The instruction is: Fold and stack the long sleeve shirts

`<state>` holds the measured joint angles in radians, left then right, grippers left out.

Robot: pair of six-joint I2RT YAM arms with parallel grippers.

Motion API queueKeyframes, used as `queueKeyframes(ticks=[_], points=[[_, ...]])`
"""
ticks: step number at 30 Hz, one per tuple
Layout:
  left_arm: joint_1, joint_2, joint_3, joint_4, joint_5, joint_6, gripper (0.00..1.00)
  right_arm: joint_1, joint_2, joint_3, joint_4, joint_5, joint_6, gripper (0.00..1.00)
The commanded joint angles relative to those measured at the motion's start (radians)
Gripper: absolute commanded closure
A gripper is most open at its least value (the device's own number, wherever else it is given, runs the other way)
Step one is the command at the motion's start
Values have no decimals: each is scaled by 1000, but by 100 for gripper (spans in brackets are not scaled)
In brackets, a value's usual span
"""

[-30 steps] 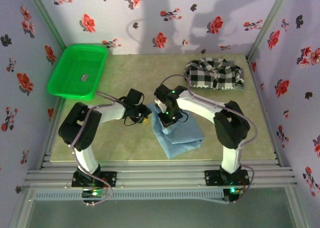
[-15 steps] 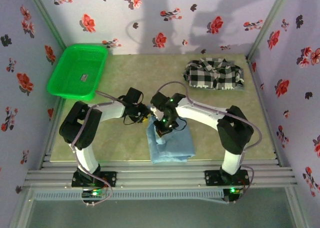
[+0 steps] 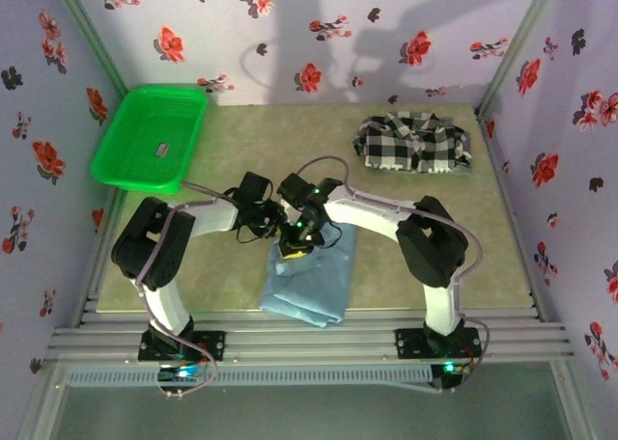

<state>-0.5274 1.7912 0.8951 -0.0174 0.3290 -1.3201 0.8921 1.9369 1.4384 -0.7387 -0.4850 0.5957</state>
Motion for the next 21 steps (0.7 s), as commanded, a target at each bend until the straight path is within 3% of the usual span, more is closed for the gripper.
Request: queueKeyframes(ticks=[1,5,11,13,15,18,21], points=[[22,63,-70,175,-107,10,70,1,18,3,155,-32,69,66],[113,-5,-37,135,-63,63,34,-27,-81,-54,171,-33,123,45],[205,-163,241,-290,-88,301,12,-117,-280,-60,-81,129,35,31],[210,-226,290,-420,-120,350,9,-155,-329,-82,-150,182,-9,29],[206,-297,301,-530,-130,374,9,-179,-355,-118,-163,146,-52,32],[147,-438,247,-673,-155,376,10,-164,-348,-184,-126,31,-77,45],[18,-569,146,-755,-167,313,22,-133,-337,-292,26,-40,6,59]])
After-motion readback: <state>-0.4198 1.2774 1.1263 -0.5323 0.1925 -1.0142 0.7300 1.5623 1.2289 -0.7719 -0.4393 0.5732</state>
